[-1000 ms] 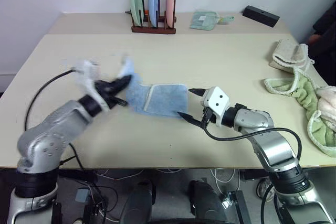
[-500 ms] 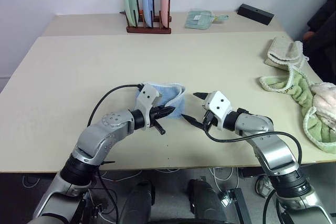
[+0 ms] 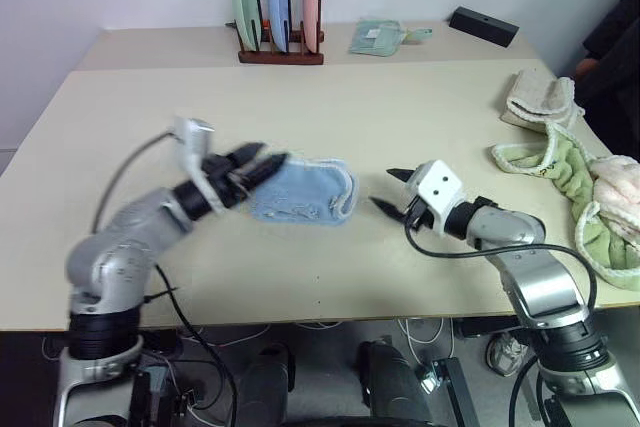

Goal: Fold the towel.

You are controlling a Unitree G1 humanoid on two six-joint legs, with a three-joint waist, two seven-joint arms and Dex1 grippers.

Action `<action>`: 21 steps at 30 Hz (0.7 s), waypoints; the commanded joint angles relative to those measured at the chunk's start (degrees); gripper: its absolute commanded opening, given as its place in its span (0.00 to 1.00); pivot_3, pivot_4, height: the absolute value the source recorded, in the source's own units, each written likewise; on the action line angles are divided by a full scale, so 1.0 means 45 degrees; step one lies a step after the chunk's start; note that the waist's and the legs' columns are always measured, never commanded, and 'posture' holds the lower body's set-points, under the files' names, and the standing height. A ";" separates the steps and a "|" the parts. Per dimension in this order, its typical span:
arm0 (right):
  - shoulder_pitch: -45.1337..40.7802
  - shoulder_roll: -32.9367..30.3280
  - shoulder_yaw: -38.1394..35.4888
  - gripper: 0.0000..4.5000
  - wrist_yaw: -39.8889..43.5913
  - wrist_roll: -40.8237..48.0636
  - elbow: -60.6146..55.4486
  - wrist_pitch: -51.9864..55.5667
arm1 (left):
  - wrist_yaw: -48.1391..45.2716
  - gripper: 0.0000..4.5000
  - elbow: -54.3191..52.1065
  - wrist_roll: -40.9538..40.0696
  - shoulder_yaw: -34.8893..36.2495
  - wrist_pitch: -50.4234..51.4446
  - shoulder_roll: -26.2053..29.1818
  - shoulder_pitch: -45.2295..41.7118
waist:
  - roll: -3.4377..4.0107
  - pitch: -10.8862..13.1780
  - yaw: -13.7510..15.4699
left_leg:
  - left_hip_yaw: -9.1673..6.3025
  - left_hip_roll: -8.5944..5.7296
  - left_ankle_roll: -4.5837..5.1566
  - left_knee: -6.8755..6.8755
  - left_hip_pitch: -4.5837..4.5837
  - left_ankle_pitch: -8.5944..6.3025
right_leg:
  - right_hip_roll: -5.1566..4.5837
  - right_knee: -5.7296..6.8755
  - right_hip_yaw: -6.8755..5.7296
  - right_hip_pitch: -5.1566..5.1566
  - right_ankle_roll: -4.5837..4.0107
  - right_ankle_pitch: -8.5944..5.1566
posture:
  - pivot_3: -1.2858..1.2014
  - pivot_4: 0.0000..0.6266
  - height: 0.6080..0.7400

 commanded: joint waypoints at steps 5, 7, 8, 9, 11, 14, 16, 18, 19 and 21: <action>-0.1938 0.2192 0.0375 0.00 -0.0469 0.1450 -0.0291 0.1544 | -0.0327 0.07 0.0744 0.3505 -0.2553 -0.2217 -0.0050 -0.0008 | -0.0001 0.0000 0.0090 | -0.0004 -0.0004 -0.0002 0.0004 -0.0006 0.0001 | -0.0001 -0.0007 -0.0002 0.0008 -0.0001 0.0000 | 0.52 0.24 1.00; -0.2295 0.2608 0.1114 0.00 -0.0450 0.1036 0.0359 0.1585 | -0.0438 0.07 0.1101 0.4102 -0.3295 -0.2618 -0.0530 -0.0218 | -0.0002 -0.0001 0.0080 | -0.0004 -0.0009 -0.0002 0.0007 -0.0008 0.0001 | -0.0004 -0.0010 -0.0001 0.0010 0.0000 0.0001 | 0.52 0.24 1.00; -0.2428 0.2855 0.1364 0.00 -0.0523 0.0902 0.0746 0.1624 | -0.0487 0.07 0.1375 0.4416 -0.3598 -0.2815 -0.0732 -0.0295 | -0.0002 -0.0001 0.0063 | -0.0004 -0.0010 -0.0002 0.0009 -0.0007 0.0001 | -0.0004 -0.0011 -0.0002 0.0010 0.0001 0.0001 | 0.52 0.24 1.00; -0.2521 0.3097 0.1613 0.00 -0.0668 0.0704 0.1264 0.1585 | -0.0448 0.07 0.1792 0.4852 -0.3912 -0.3012 -0.0880 -0.0383 | -0.0003 -0.0002 0.0032 | -0.0004 -0.0009 -0.0004 0.0010 -0.0009 0.0002 | -0.0004 -0.0008 -0.0002 0.0007 0.0000 0.0002 | 0.52 0.24 1.00; -0.2580 0.3348 0.2063 0.00 -0.0970 0.0147 0.2272 0.1330 | -0.0361 0.07 0.2645 0.5619 -0.4361 -0.3410 -0.1090 -0.0498 | -0.0002 -0.0003 -0.0006 | -0.0004 -0.0009 -0.0004 0.0003 0.0000 0.0002 | -0.0003 0.0000 -0.0002 0.0003 0.0003 0.0003 | 0.52 0.24 1.00; -0.2450 0.3671 0.2275 0.00 -0.1289 -0.0227 0.3462 0.1127 | -0.0507 0.07 0.3384 0.6258 -0.4715 -0.3958 -0.1281 -0.0371 | 0.0000 -0.0002 -0.0043 | 0.0000 -0.0008 -0.0005 -0.0006 0.0000 0.0002 | 0.0000 0.0009 0.0001 -0.0013 0.0004 0.0004 | 0.52 0.24 1.00; -0.2174 0.3669 0.2582 0.00 -0.1331 -0.0602 0.4133 0.0811 | -0.0583 0.07 0.3725 0.6452 -0.4774 -0.4254 -0.1481 -0.0176 | 0.0000 -0.0003 -0.0025 | 0.0000 -0.0007 -0.0005 -0.0010 -0.0002 0.0003 | 0.0000 0.0017 0.0001 -0.0021 0.0005 0.0004 | 0.52 0.24 1.00; -0.1893 0.3677 0.2722 0.00 -0.1347 -0.0797 0.4404 0.0609 | -0.0629 0.07 0.3877 0.6574 -0.4694 -0.4427 -0.1626 0.0000 | 0.0002 -0.0005 -0.0020 | -0.0001 -0.0007 -0.0005 -0.0010 -0.0002 0.0003 | -0.0001 0.0024 0.0000 -0.0021 0.0006 0.0004 | 0.52 0.24 1.00; -0.1796 0.3703 0.2714 0.00 -0.1346 -0.0824 0.4445 0.0538 | -0.0658 0.07 0.3930 0.6633 -0.4642 -0.4502 -0.1684 0.0072 | 0.0002 -0.0006 -0.0019 | 0.0000 -0.0007 -0.0005 -0.0011 0.0000 0.0003 | -0.0001 0.0024 0.0001 -0.0020 0.0006 0.0004 | 0.52 0.24 1.00; -0.1648 0.3748 0.2698 0.00 -0.1400 -0.0905 0.4512 0.0345 | -0.0699 0.07 0.4064 0.6708 -0.4563 -0.4644 -0.1793 0.0254 | 0.0003 -0.0013 -0.0022 | -0.0002 -0.0007 -0.0005 -0.0006 0.0006 0.0003 | -0.0001 0.0027 0.0000 -0.0012 0.0006 0.0005 | 0.52 0.24 1.00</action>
